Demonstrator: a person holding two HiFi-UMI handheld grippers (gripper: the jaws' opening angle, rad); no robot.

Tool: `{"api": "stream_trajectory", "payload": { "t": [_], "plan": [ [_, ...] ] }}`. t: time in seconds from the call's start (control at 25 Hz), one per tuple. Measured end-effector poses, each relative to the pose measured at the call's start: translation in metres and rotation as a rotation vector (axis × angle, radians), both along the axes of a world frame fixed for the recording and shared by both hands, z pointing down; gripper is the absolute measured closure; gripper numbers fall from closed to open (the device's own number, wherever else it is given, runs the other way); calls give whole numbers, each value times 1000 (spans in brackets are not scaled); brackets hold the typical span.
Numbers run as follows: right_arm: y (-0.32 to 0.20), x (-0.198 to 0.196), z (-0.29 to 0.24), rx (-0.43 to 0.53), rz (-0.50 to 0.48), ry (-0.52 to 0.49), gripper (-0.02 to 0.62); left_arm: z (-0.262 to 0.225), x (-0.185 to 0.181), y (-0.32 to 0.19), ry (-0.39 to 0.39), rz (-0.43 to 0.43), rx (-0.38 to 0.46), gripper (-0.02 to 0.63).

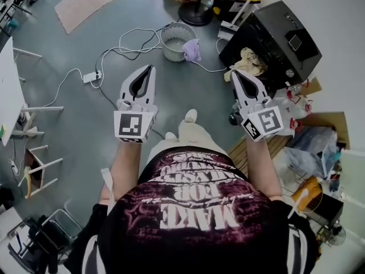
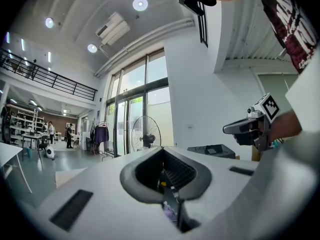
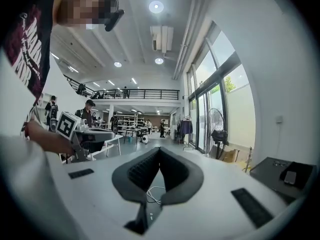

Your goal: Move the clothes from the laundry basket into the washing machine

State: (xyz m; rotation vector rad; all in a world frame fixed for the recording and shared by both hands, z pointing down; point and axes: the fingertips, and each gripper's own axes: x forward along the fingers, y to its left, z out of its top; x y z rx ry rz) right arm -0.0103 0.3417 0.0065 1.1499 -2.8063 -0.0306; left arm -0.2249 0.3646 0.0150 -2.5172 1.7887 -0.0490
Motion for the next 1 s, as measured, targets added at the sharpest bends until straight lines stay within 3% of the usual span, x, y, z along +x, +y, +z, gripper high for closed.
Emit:
{"api": "stream_trajectory", "payload": {
  "t": [0.36,0.68,1.0],
  "plan": [
    [-19,-8,7,-12,-6,-31,591,-7,4,-23,-38,9,3,601],
    [-48,15,19,-43,-3,-48,591,-8,27,-57,-67,13,9,601],
    [-85,15,24,-60,-42,-68,591,-10,32,-87,-38,9,-7,601]
  ]
}}
